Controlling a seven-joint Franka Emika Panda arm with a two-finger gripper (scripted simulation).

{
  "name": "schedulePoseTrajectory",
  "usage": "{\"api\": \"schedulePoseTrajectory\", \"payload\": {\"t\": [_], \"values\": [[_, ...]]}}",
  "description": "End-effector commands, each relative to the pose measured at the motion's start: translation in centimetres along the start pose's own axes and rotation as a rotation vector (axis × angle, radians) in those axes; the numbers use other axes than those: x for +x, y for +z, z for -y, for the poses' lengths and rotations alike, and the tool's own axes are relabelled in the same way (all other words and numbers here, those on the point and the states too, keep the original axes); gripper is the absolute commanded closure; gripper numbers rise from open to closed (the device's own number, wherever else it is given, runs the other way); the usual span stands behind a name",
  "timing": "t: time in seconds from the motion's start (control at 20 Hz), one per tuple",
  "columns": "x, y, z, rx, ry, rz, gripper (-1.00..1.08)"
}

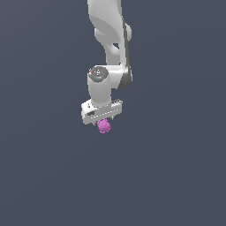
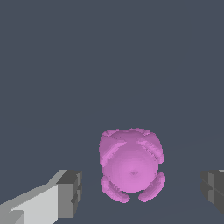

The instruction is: Pick up the object and move it to a goal position.

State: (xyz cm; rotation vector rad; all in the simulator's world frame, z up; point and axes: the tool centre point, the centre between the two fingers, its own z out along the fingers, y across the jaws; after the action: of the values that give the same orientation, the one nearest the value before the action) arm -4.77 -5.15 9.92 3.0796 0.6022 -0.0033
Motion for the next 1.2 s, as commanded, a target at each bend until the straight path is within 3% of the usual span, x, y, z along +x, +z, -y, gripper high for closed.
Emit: {"api": "schedulePoseTrajectory", "payload": {"t": [0.0,0.55,1.15], "values": [[-0.4,0.5,0.0,0.001,-0.027,-0.002,-0.92],[-0.8,1.2,0.0,0.003,-0.052,-0.002,-0.92],[-0.9,5.8,0.1,0.003,-0.056,-0.003,-0.92]]}}
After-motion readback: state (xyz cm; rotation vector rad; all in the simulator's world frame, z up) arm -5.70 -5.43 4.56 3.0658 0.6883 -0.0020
